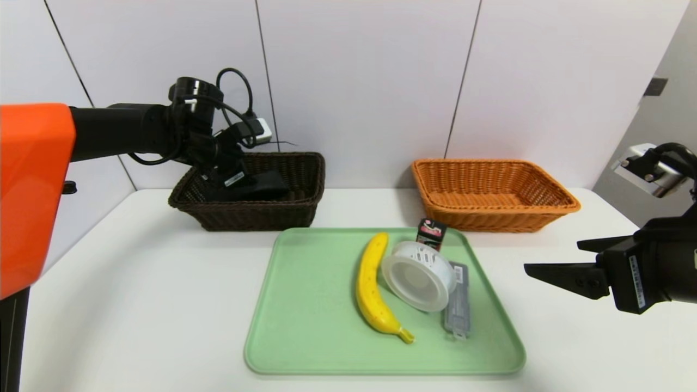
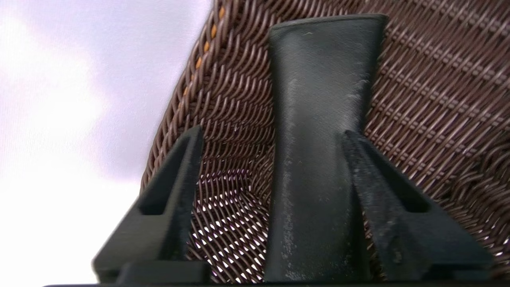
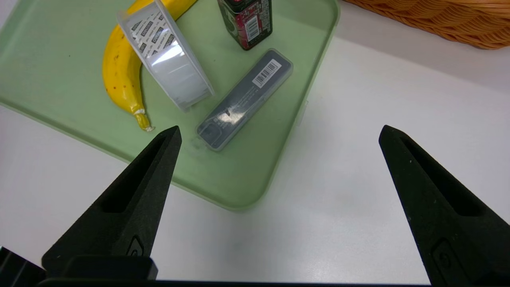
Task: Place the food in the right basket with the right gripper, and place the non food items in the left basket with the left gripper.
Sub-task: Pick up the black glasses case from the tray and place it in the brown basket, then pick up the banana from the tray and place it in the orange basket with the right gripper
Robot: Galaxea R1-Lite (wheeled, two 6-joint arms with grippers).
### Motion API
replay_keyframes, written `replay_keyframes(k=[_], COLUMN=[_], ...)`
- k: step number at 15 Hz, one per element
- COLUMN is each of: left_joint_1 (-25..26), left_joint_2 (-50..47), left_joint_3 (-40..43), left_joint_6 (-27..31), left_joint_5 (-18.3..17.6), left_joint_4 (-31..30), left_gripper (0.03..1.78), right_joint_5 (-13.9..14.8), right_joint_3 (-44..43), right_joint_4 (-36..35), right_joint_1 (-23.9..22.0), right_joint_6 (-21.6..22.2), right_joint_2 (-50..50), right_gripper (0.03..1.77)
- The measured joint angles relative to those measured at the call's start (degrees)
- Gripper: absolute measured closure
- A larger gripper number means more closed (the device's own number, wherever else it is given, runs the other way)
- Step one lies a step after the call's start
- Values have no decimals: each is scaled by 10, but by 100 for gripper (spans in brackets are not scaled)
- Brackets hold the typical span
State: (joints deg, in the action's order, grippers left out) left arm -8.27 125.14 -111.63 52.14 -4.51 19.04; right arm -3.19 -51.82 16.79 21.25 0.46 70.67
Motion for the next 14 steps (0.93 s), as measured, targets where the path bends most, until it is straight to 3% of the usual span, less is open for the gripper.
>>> replay_keyframes(k=[3, 6, 11, 14], left_joint_1=[0, 0, -1, -7], left_joint_2=[-14, -51, -147, -225], left_joint_3=[-1, 0, 25, 95], left_joint_6=[-104, -251, -447, -537], left_joint_5=[3, 5, 35, 40], left_joint_4=[-14, -2, 150, 238], left_gripper=[38, 29, 20, 17], right_joint_5=[1, 2, 4, 5], right_joint_3=[-5, -23, -84, -123], right_joint_4=[0, 1, 19, 47], right_joint_1=[0, 1, 20, 59], right_joint_6=[2, 2, -4, -5], right_joint_2=[0, -1, -2, 3], right_gripper=[9, 9, 9, 9])
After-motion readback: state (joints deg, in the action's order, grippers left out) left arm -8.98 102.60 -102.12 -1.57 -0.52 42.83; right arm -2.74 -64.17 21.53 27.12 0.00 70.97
